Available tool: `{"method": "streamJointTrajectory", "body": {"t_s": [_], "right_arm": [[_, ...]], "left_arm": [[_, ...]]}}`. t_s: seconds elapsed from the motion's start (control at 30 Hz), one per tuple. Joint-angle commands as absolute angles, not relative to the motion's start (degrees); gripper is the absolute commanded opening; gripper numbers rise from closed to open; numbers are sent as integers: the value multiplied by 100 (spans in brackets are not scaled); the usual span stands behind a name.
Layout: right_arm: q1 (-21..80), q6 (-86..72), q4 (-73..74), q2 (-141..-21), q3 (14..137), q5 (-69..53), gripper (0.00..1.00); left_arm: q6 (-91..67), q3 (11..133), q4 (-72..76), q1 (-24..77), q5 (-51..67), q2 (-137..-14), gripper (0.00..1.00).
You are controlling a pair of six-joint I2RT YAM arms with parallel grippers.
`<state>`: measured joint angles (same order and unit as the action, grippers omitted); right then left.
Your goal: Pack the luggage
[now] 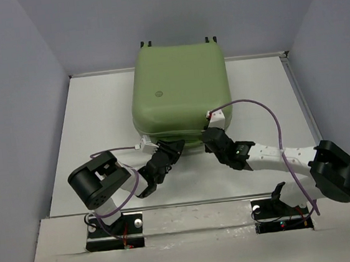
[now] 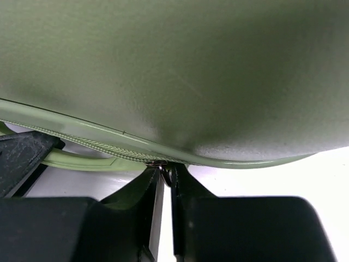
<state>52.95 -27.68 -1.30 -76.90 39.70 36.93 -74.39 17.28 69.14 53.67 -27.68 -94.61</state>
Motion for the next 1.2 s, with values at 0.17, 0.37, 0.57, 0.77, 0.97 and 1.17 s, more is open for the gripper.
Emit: {"method": "streamJointTrajectory", "body": {"t_s": [0.17,0.37,0.57,0.77,0.97,1.17], "right_arm": [[5508,-2321,-1169,-7444,4016,3052,7],[6442,-2241,-677,-7751,5000,1067,7],[6548,-2198,-869,-8279,5555,-763,7],[6548,-2215,-1590,-8262,5581,-1635,7],[6548,-2241,-768,-7306,4977,-275,22],[6548,-2557,718,-5953,4588,1168,75]], "left_arm": [[-6329,2012,7197,5678,-2251,-9413,6],[-6091,2329,7436,5686,-2057,-9597,6],[-5986,2399,7602,5704,-1925,-9615,6],[-6020,2531,7778,5845,-1916,-9844,6],[-5916,2216,7377,5871,-2100,-9406,7],[-5774,1907,5193,5906,-2171,-7983,96]]}}
